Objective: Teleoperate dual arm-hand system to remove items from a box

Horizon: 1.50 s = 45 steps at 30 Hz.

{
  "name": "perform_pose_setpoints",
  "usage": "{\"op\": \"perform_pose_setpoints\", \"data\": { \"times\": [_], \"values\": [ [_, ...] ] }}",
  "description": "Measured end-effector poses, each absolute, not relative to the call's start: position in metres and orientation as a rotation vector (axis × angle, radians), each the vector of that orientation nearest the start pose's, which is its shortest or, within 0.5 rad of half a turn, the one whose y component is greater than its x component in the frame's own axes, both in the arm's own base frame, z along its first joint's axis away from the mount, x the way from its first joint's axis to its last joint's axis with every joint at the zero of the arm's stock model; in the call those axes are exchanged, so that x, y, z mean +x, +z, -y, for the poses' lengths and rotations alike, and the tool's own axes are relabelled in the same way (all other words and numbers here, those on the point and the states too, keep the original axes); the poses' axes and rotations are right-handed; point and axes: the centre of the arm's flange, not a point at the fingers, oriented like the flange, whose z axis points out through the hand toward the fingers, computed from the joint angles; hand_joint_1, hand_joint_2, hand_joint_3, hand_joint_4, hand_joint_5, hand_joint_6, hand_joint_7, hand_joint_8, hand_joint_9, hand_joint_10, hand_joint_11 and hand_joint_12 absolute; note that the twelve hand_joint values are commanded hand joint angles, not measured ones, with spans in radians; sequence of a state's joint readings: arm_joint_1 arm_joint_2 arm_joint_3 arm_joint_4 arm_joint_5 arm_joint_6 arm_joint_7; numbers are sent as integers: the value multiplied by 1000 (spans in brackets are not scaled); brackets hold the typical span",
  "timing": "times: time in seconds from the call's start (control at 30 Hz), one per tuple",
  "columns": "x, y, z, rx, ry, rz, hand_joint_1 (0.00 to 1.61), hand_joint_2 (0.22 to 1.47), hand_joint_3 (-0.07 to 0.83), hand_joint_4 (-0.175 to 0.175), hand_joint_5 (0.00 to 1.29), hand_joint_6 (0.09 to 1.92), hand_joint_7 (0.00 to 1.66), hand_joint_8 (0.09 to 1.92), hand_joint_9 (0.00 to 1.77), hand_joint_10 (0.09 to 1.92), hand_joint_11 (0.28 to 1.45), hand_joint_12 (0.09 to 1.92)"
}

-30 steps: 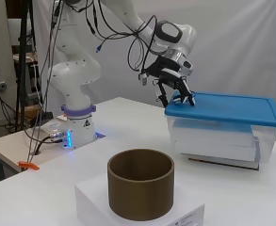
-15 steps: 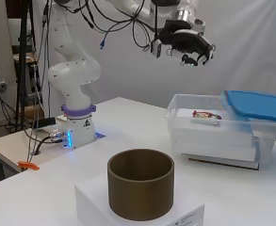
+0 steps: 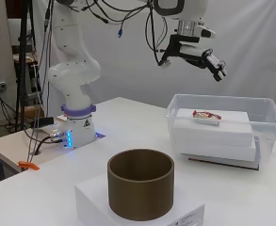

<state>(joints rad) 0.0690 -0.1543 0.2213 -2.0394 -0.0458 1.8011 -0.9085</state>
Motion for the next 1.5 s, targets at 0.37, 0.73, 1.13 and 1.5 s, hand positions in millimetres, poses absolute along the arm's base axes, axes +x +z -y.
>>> {"op": "perform_pose_setpoints", "data": {
  "times": [0.37,0.73,1.13,1.5],
  "values": [
    [478,423,-165,-2421,420,1991,135,890,-11,-46,264,87,359,87,414,87,452,87],
    [482,468,-156,-2719,517,1916,113,918,6,-15,198,87,324,87,402,87,441,87],
    [499,401,-156,-2723,836,1926,91,922,1,10,231,87,277,87,349,87,419,87],
    [476,367,-173,-2549,1041,2147,203,893,-9,-15,84,87,141,87,258,87,370,87]
  ]
}}
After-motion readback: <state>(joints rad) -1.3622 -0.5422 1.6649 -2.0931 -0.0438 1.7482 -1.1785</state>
